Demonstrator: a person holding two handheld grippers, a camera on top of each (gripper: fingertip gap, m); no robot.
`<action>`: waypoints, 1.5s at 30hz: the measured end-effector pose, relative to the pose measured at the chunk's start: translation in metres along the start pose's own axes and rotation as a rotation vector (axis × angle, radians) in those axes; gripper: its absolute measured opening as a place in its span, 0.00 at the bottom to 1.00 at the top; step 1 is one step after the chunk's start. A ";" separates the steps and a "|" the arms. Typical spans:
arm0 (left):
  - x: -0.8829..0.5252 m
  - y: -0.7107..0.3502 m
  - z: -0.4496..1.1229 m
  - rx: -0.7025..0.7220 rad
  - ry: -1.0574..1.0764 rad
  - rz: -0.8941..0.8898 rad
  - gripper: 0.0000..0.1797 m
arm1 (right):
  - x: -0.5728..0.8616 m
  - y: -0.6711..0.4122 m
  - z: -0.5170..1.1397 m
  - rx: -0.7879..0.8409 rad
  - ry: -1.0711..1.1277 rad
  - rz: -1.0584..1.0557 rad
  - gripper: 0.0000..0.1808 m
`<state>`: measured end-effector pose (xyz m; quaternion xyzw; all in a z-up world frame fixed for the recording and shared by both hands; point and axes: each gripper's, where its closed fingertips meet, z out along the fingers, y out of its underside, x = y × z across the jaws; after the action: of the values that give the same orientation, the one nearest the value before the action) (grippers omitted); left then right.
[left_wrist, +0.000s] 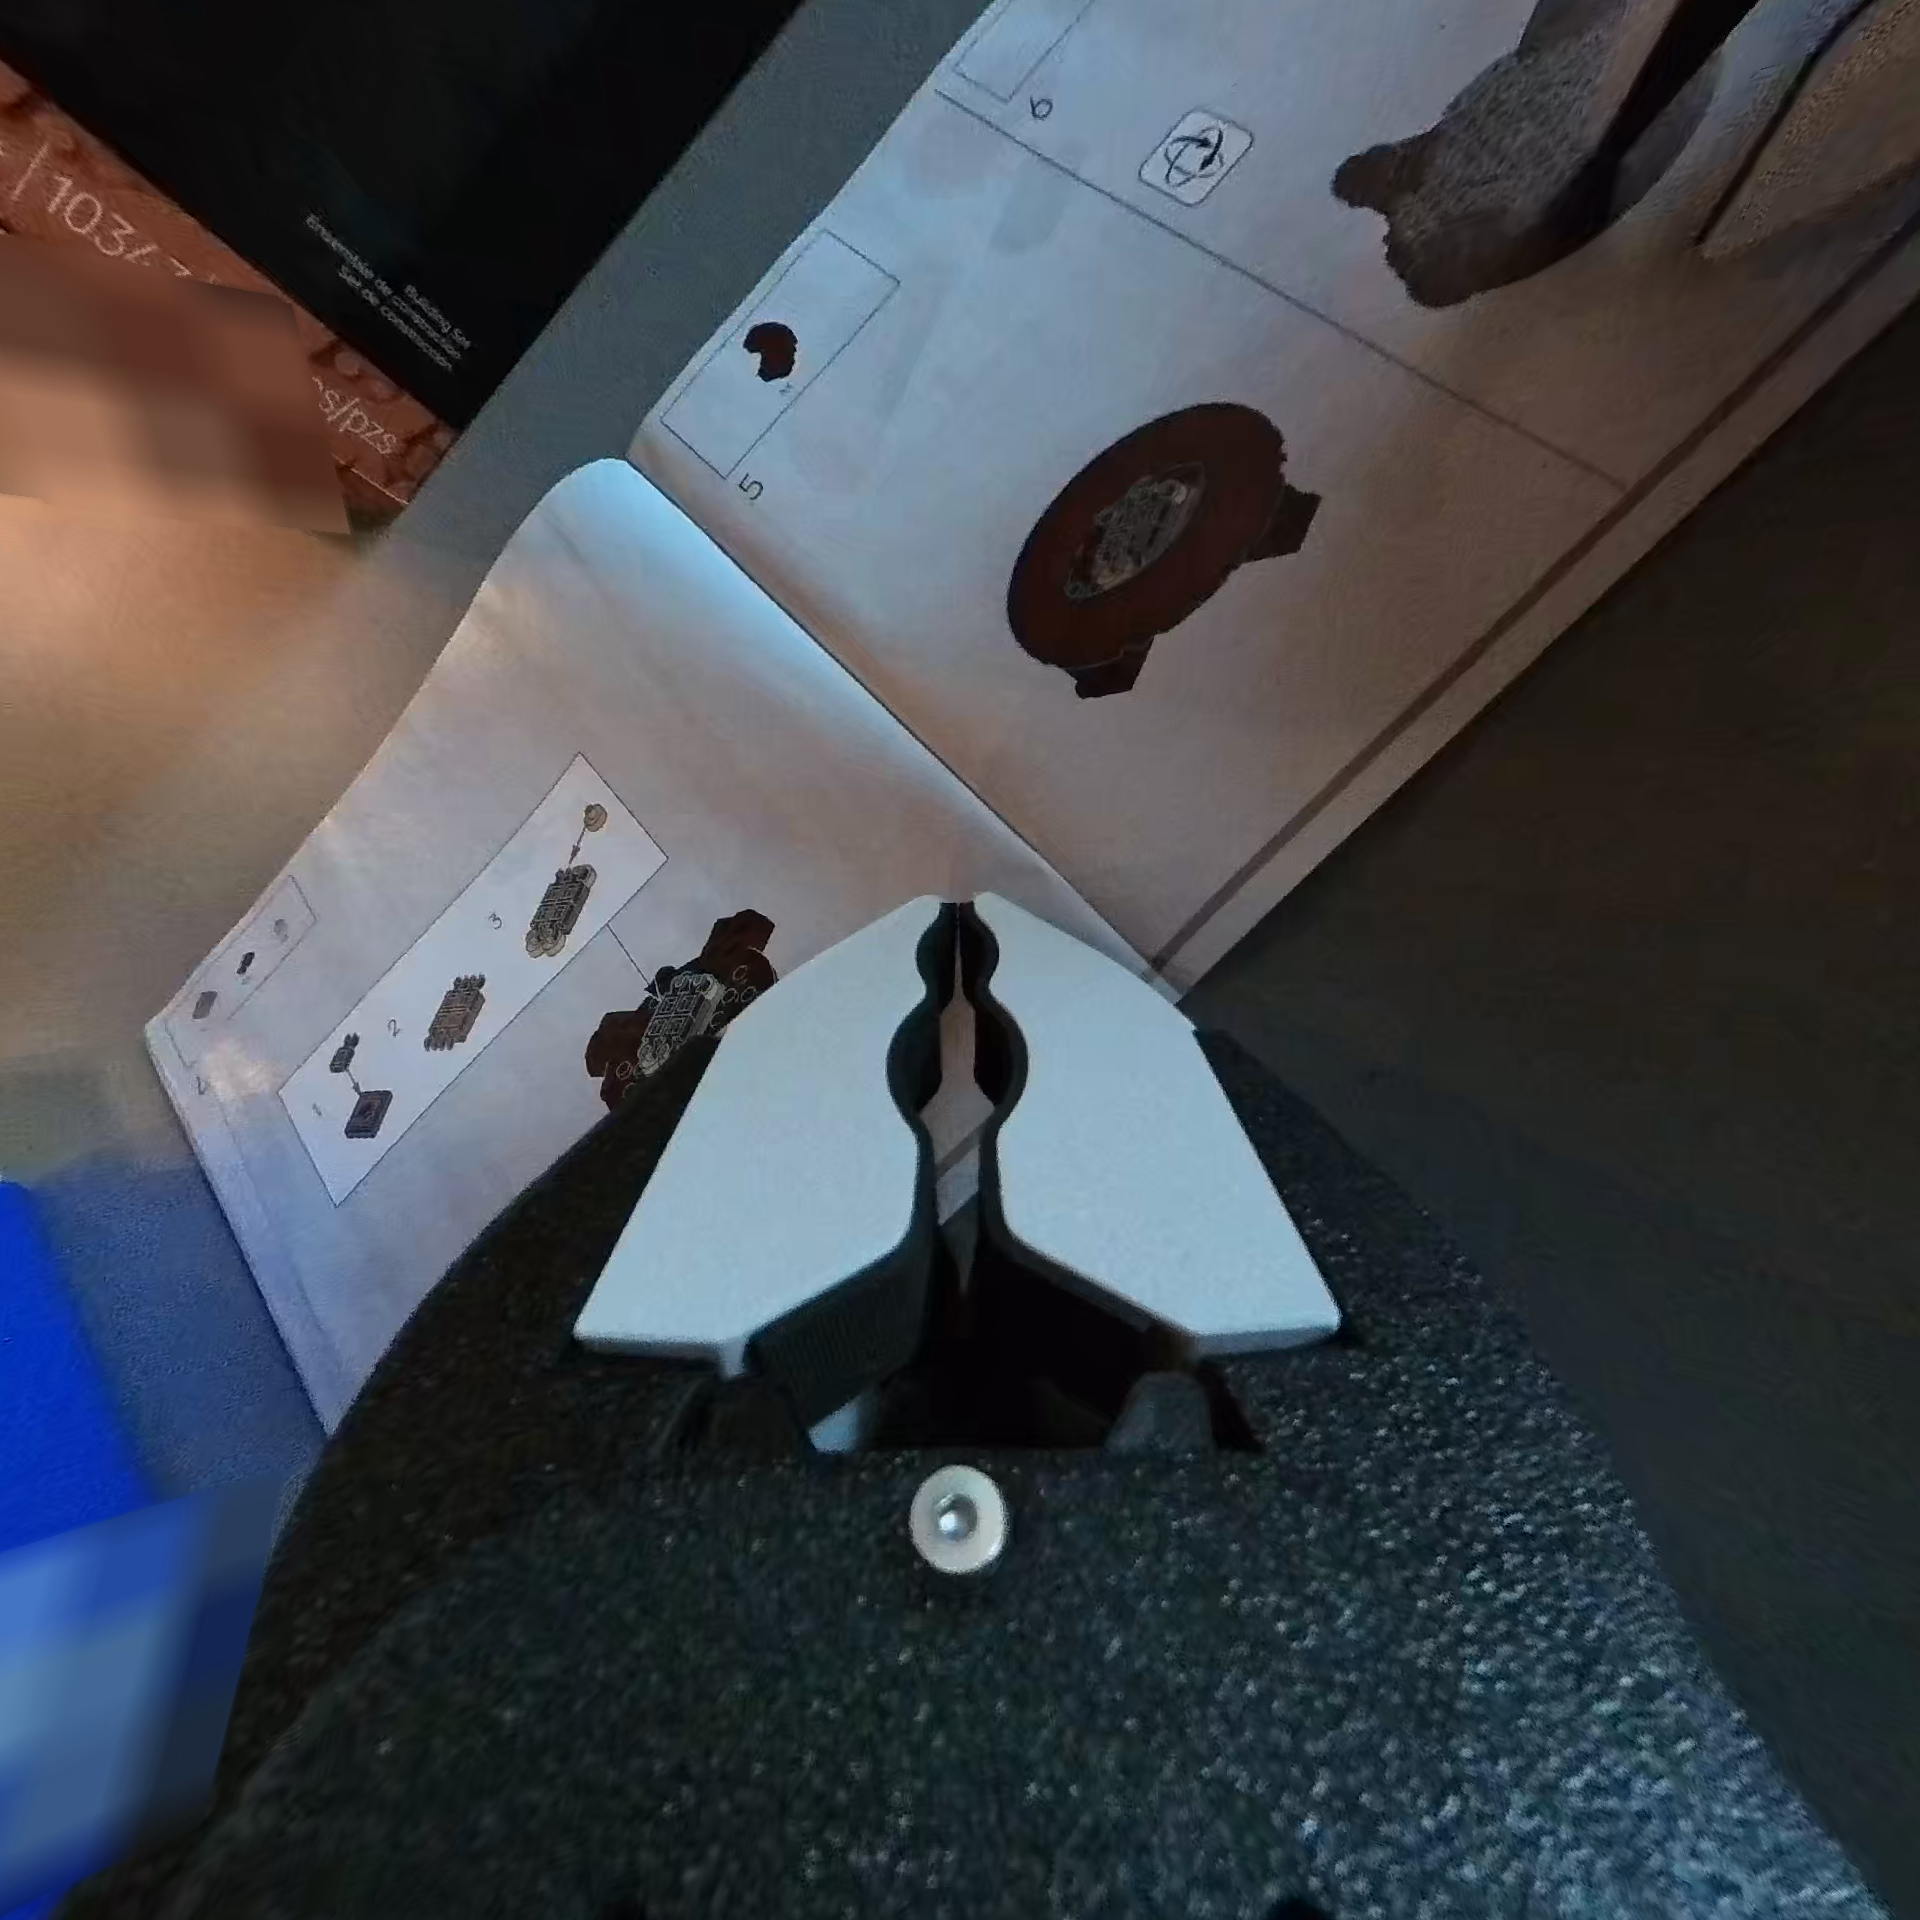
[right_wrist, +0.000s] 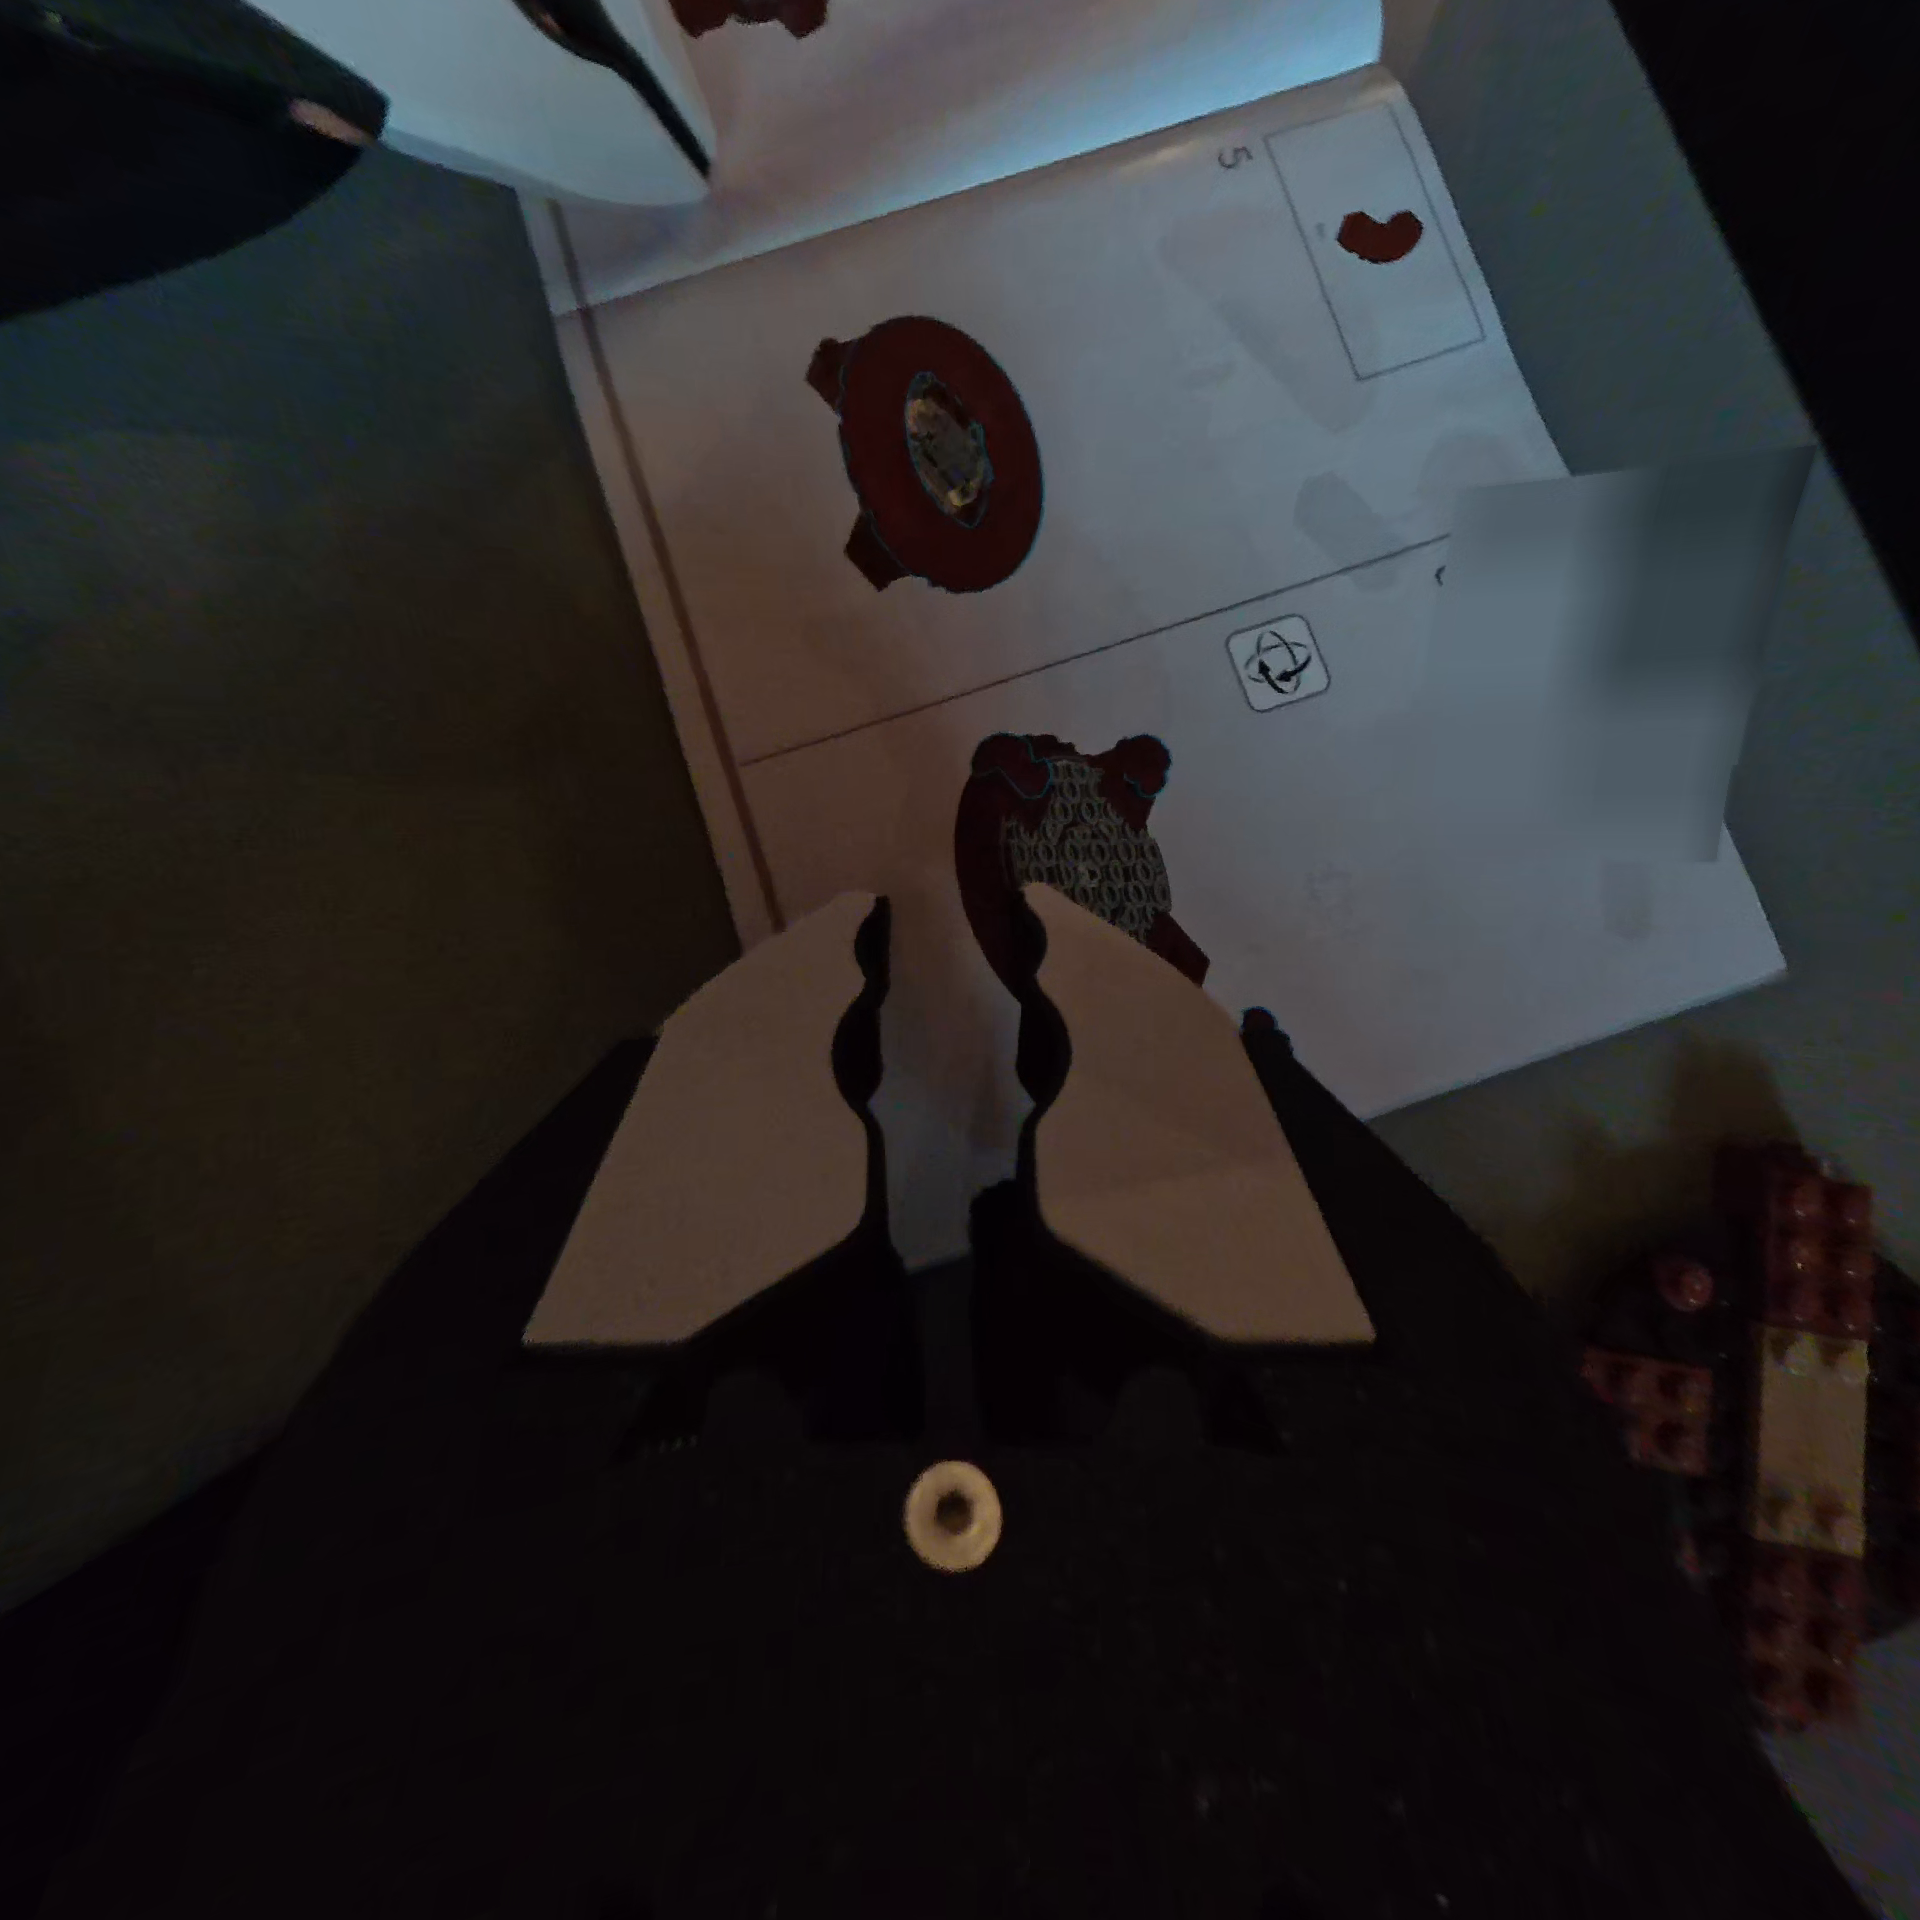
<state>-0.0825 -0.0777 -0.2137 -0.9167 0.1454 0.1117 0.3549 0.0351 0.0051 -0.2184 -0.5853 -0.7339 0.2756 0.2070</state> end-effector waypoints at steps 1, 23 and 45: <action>0.000 0.000 0.000 0.001 0.001 -0.002 0.00 | 0.001 0.000 0.000 -0.002 0.004 0.011 0.11; 0.000 0.000 0.000 0.014 0.036 -0.048 0.00 | 0.000 -0.093 0.013 0.224 0.115 -0.121 0.04; -0.001 0.002 0.000 0.017 0.040 -0.059 0.00 | -0.020 -0.143 0.118 0.155 -0.073 -0.172 0.02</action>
<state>-0.0841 -0.0783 -0.2146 -0.9196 0.1264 0.0814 0.3630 -0.1409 -0.0573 -0.2154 -0.4921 -0.7648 0.3339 0.2478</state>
